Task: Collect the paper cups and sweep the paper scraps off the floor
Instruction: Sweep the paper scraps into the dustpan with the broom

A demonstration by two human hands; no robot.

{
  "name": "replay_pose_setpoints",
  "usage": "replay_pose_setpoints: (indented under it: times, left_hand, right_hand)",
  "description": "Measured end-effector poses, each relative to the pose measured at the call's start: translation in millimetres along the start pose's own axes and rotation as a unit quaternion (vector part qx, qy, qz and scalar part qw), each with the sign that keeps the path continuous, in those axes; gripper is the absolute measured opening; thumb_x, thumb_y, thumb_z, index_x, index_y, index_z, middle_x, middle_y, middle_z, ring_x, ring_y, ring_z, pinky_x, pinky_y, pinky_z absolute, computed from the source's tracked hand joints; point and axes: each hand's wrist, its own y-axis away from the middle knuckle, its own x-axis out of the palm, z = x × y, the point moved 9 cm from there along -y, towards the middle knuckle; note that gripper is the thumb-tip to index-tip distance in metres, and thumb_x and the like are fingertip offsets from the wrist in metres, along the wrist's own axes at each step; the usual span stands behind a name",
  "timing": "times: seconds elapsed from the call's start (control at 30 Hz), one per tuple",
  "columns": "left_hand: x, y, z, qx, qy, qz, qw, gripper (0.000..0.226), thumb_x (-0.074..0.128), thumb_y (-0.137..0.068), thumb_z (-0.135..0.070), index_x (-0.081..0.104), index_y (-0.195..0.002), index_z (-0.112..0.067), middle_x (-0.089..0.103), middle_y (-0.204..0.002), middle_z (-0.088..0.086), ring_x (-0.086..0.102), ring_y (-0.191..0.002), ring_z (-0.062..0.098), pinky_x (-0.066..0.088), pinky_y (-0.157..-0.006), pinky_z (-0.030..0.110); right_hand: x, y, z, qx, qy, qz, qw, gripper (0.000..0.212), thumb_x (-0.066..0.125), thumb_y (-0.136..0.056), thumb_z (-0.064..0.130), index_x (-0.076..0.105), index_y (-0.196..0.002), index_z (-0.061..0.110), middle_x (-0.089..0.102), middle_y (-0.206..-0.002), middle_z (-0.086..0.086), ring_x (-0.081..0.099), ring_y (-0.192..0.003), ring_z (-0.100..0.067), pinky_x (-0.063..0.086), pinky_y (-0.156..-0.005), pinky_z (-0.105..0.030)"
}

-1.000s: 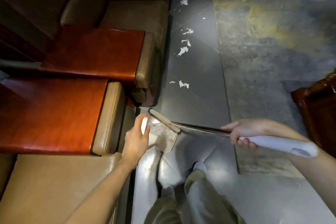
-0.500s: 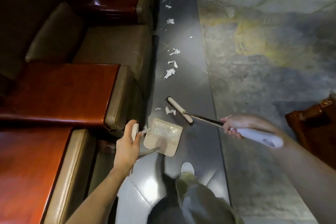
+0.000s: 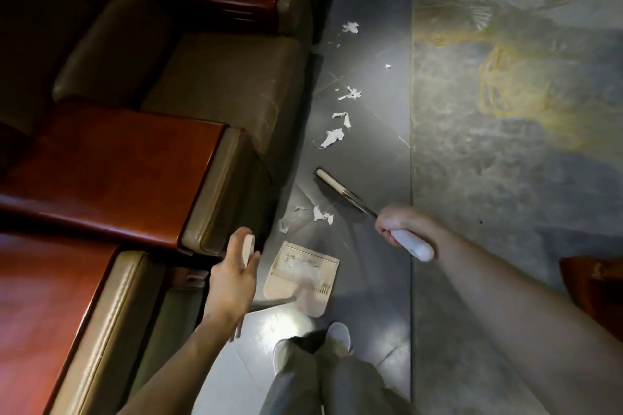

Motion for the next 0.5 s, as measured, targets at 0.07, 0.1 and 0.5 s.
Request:
replay_pose_setpoints:
  times: [0.07, 0.1, 0.5]
  left_hand:
    - [-6.3, 2.9, 7.8, -0.016, 0.003, -0.008, 1.000, 0.042, 0.046, -0.098, -0.023, 0.030, -0.133, -0.039, 0.061, -0.108, 0.012, 0.061, -0.077, 0.020, 0.056, -0.083, 0.045]
    - [-10.2, 4.9, 12.3, -0.025, 0.006, -0.014, 1.000, 0.041, 0.045, -0.098, -0.023, 0.031, -0.133, -0.038, 0.062, -0.102, 0.011, 0.061, -0.074, 0.020, 0.056, -0.080, 0.043]
    - [-30.6, -12.2, 33.9, -0.019, 0.012, -0.024, 0.999, 0.039, 0.046, -0.098, -0.020, 0.034, -0.134, -0.032, 0.058, -0.075, -0.008, 0.062, -0.062, 0.019, 0.051, -0.052, 0.023]
  right_hand:
    - [5.2, -10.2, 7.6, 0.002, 0.048, 0.011, 0.999, 0.012, 0.049, -0.069, -0.003, 0.059, -0.069, 0.002, 0.053, -0.062, -0.013, 0.051, -0.068, -0.027, 0.041, -0.063, -0.032]
    - [8.9, -13.1, 11.1, -0.001, 0.065, 0.018, 0.998, 0.012, 0.048, -0.070, -0.003, 0.058, -0.066, 0.003, 0.054, -0.061, -0.012, 0.052, -0.063, -0.026, 0.041, -0.061, -0.031]
    - [110.6, 12.5, 11.8, -0.001, 0.225, 0.135, 0.965, 0.046, 0.051, -0.082, 0.003, 0.052, -0.128, 0.004, 0.055, -0.060, -0.009, 0.049, -0.054, -0.018, 0.043, -0.059, -0.030]
